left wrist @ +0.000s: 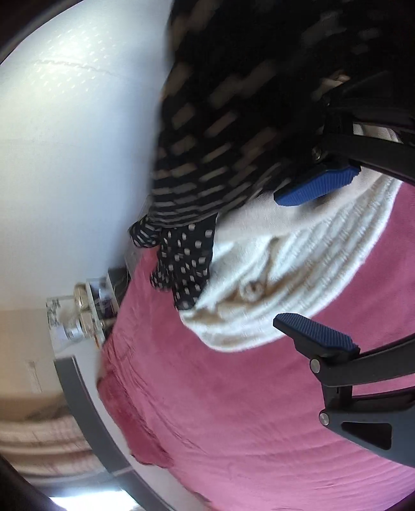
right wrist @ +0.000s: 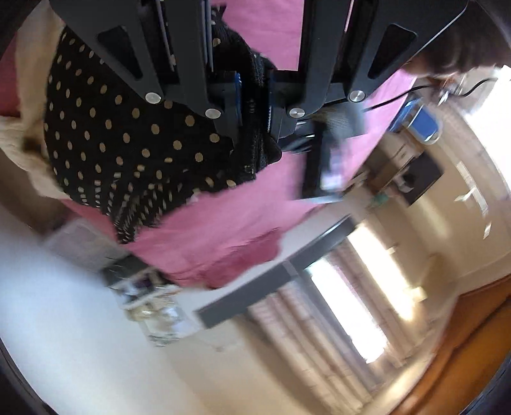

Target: Fold clothes

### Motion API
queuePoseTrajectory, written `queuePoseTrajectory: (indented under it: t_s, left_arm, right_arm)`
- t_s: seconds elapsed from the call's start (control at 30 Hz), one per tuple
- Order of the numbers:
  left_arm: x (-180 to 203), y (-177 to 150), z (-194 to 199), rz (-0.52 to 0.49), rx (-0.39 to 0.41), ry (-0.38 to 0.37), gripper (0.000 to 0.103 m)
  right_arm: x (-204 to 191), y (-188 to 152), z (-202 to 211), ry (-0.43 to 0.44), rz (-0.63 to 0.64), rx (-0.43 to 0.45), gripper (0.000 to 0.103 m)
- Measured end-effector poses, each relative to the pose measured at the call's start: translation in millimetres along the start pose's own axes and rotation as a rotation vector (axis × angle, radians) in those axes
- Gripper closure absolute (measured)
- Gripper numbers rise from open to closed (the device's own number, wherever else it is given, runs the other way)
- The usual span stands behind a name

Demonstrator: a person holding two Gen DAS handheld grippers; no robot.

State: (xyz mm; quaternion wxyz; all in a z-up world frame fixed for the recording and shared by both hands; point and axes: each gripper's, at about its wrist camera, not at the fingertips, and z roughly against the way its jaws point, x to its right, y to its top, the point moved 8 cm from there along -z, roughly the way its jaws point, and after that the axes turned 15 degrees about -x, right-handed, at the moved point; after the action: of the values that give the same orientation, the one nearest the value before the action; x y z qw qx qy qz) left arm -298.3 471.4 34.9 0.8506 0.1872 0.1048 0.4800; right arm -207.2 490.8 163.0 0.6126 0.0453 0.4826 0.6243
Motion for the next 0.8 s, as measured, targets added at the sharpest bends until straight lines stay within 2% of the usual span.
queuePoseTrajectory:
  t_s: [0.07, 0.17, 0.23, 0.33, 0.4, 0.47, 0.53, 0.57, 0.67, 0.77, 0.8]
  left_arm:
    - [-5.5, -8.1, 12.3, 0.043, 0.020, -0.034, 0.033]
    - [-8.0, -36.2, 47.0, 0.140, 0.072, -0.229, 0.033]
    - [-24.3, -57.1, 78.9, 0.224, 0.141, -0.308, 0.033]
    - [-75.9, -70.0, 119.9, 0.362, 0.200, -0.319, 0.033]
    - [-130.8, -65.5, 146.4, 0.458, 0.215, -0.220, 0.033]
    - [-189.0, -60.3, 188.3, 0.538, 0.266, -0.144, 0.034]
    - [-246.6, -63.2, 250.2, 0.594, 0.348, -0.059, 0.034]
    - [-266.7, -83.8, 277.1, 0.603, 0.360, -0.005, 0.034]
    - [-323.6, -153.4, 357.3, 0.620, 0.385, 0.164, 0.033]
    - [-379.7, -223.5, 439.5, 0.634, 0.407, 0.334, 0.033]
    - [-391.9, -259.5, 445.8, 0.642, 0.368, 0.389, 0.033]
  right_arm:
    - [-39.3, -6.3, -1.1, 0.049, 0.035, -0.009, 0.091]
    - [-88.8, -20.3, -3.0, 0.109, 0.066, -0.032, 0.091]
    - [-116.7, -26.6, -3.1, 0.157, 0.082, -0.046, 0.091]
    - [-160.5, -10.0, -15.8, 0.219, 0.132, -0.072, 0.091]
    - [-191.8, 11.8, -31.9, 0.260, 0.169, -0.092, 0.091]
    - [-228.7, 44.7, -51.5, 0.316, 0.207, -0.102, 0.089]
    - [-279.3, 72.0, -66.4, 0.347, 0.282, -0.107, 0.089]
    - [-303.3, 78.3, -70.4, 0.363, 0.316, -0.113, 0.089]
    - [-390.5, 62.8, -85.1, 0.423, 0.449, -0.163, 0.089]
    - [-467.7, -10.1, -108.2, 0.538, 0.540, -0.279, 0.089]
    - [-492.6, -36.6, -115.8, 0.579, 0.567, -0.320, 0.089]
